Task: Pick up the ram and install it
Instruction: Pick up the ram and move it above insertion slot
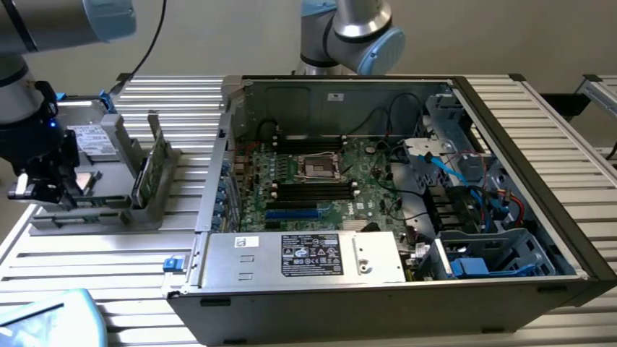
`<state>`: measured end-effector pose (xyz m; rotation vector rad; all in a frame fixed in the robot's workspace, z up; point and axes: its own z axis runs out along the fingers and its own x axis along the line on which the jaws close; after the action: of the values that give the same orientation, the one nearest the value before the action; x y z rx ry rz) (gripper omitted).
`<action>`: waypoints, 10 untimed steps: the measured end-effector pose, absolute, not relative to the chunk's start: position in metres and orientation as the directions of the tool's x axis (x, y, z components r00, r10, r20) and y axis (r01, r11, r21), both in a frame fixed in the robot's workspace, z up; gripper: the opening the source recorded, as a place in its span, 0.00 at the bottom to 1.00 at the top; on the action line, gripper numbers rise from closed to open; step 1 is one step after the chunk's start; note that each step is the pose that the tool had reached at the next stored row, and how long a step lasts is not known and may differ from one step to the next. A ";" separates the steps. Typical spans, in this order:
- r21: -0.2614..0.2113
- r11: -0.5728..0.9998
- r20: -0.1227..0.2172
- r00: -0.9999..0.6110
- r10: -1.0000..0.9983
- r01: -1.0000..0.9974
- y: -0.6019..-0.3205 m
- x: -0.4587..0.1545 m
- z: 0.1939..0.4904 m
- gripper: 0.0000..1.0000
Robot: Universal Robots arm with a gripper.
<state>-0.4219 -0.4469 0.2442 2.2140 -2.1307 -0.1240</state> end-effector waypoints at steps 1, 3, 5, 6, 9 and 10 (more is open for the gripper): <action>0.104 -0.039 -0.012 0.038 -0.999 -0.994 -0.447 -0.422 0.242 0.31; 0.103 -0.040 -0.012 0.039 -0.999 -0.994 -0.447 -0.423 0.239 0.31; 0.104 -0.041 -0.012 0.040 -0.999 -0.994 -0.447 -0.423 0.235 0.31; 0.104 -0.043 -0.012 0.042 -0.999 -0.994 -0.447 -0.423 0.233 0.31; 0.103 -0.054 -0.012 0.053 -0.999 -0.993 -0.447 -0.423 0.228 0.31; 0.103 -0.060 -0.012 0.059 -0.998 -0.993 -0.447 -0.423 0.226 0.31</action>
<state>-0.4232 -0.4469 0.2259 2.2363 -2.1064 -0.1228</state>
